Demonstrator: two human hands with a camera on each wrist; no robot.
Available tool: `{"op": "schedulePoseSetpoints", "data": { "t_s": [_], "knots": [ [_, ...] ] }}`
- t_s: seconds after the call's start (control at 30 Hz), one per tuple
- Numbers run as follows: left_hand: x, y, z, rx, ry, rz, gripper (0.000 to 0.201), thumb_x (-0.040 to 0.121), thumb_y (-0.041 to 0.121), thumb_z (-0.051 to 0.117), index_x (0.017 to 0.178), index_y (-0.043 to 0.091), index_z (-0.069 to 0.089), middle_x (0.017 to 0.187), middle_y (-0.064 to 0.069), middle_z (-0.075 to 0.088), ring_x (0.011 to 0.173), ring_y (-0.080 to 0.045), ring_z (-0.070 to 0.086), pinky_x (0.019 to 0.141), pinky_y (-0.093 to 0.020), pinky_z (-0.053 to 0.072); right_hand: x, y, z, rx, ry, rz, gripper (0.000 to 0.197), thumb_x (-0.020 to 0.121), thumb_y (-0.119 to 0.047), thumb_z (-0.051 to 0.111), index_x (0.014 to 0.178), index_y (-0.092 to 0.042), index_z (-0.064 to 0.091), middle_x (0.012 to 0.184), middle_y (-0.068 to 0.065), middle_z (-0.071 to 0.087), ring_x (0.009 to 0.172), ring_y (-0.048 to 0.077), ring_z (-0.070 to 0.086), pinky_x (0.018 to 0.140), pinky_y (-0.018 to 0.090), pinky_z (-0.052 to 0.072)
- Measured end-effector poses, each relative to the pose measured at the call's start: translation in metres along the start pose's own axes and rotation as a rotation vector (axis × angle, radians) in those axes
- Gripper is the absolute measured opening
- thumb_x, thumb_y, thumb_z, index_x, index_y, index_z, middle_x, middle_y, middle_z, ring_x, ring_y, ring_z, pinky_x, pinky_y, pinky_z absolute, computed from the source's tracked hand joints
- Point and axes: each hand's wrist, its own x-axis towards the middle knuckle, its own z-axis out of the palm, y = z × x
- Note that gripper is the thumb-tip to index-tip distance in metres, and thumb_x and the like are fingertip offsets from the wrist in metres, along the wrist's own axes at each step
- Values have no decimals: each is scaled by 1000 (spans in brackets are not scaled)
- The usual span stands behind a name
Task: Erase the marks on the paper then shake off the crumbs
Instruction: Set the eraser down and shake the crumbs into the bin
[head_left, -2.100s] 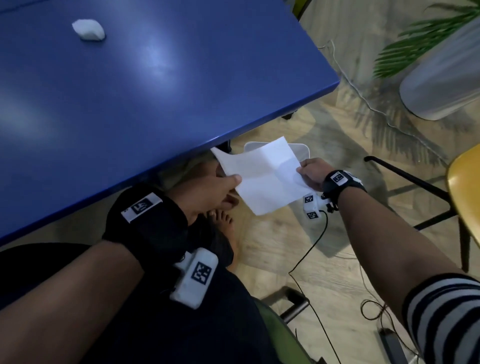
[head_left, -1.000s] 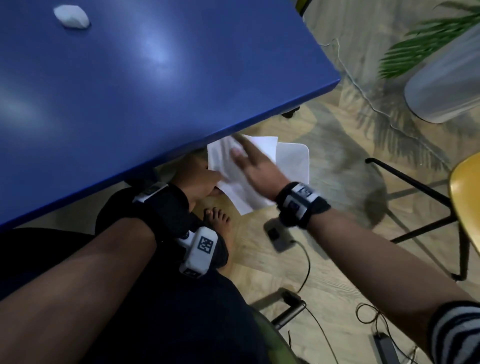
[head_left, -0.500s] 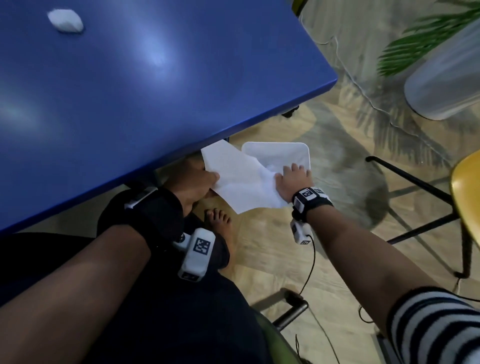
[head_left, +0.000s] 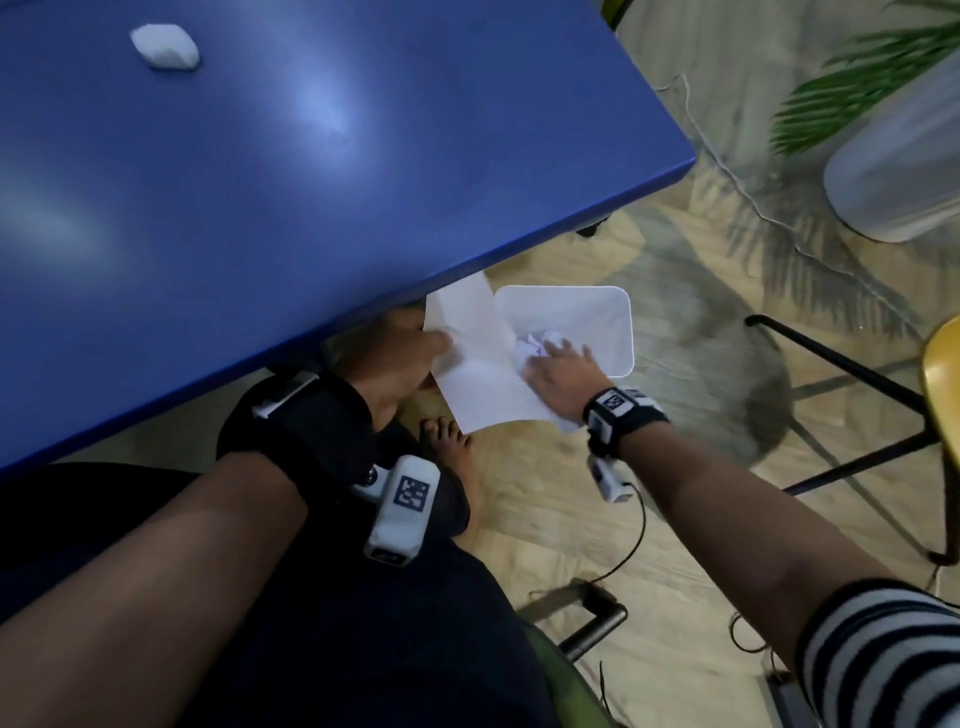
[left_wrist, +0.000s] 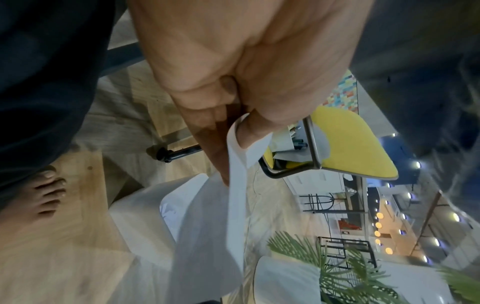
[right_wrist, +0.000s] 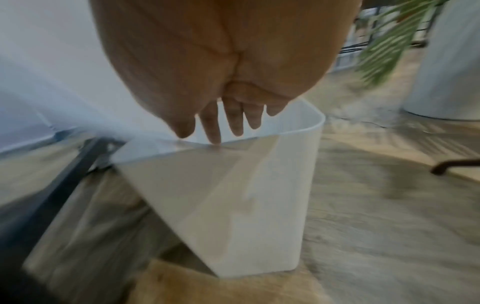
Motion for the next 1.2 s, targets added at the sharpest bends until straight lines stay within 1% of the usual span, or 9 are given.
{"op": "schedulePoseSetpoints", "data": {
  "t_s": [0.17, 0.27, 0.4, 0.5, 0.57, 0.7, 0.87, 1.03, 1.2],
  "knots": [
    [-2, -4, -12, -169, -15, -32, 20, 97, 2, 63, 107, 16, 72, 111, -8, 74, 104, -29, 69, 83, -40, 57, -4, 23, -30, 441, 246, 334, 56, 102, -58, 48, 134, -16, 68, 133, 11, 69, 121, 33, 62, 106, 40, 46],
    [-1, -7, -22, -276, -13, -79, 18, 101, 7, 60, 114, 16, 69, 110, -7, 72, 101, -24, 67, 84, -37, 55, 6, 30, -37, 1057, 66, 464, 80, 80, -77, 65, 128, -14, 71, 117, 2, 75, 101, 33, 70, 100, 44, 54],
    [1, -8, -32, -251, 7, -145, 7, 104, 19, 61, 108, 19, 68, 110, -8, 71, 96, -24, 67, 94, -42, 53, 10, 47, -41, 1440, -32, 400, 35, 96, -23, 74, 124, -1, 70, 115, 13, 78, 94, 35, 75, 84, 43, 62],
    [8, -11, -36, -108, 90, -139, 9, 105, 18, 62, 113, 14, 64, 112, -10, 68, 91, -23, 63, 90, -36, 52, 9, 56, -41, 1231, 10, 377, 10, 99, -16, 71, 95, -7, 70, 84, 11, 73, 70, 28, 68, 58, 28, 56],
    [13, -10, -36, -45, 128, -145, 14, 105, 20, 62, 116, 13, 63, 113, -10, 68, 93, -25, 63, 86, -33, 51, 9, 64, -42, 1032, 103, 403, 12, 97, -17, 72, 87, -11, 71, 77, 8, 66, 67, 24, 58, 60, 27, 49],
    [15, -7, -37, -2, 161, -98, 27, 103, 20, 65, 129, 14, 64, 141, -12, 62, 127, -32, 59, 114, -47, 44, -14, 53, -64, 1242, -14, 434, 35, 100, -45, 66, 105, -13, 77, 97, 8, 79, 81, 25, 74, 68, 30, 57],
    [8, -4, -36, 21, 13, -101, 10, 105, 19, 62, 112, 15, 67, 119, -8, 68, 94, -20, 66, 97, -36, 50, -41, 65, -65, 1276, -144, 389, 33, 100, -16, 69, 130, -2, 69, 109, 14, 80, 84, 27, 78, 75, 38, 65],
    [-7, 9, -31, 429, -35, 58, 69, 80, 53, 78, 136, 16, 62, 132, -1, 69, 120, -23, 65, 107, -40, 50, -95, 90, -105, 1255, 43, 358, 27, 102, -12, 63, 128, -7, 69, 122, 22, 76, 102, 40, 74, 91, 52, 61],
    [-27, 36, -4, 661, -209, 175, 68, 102, 40, 66, 158, 15, 36, 157, -4, 44, 140, -17, 43, 97, -14, 24, -169, 91, -192, 813, 228, 233, 24, 106, -27, 61, 109, -5, 72, 92, 27, 72, 72, 26, 67, 64, 33, 54]
  ]
}}
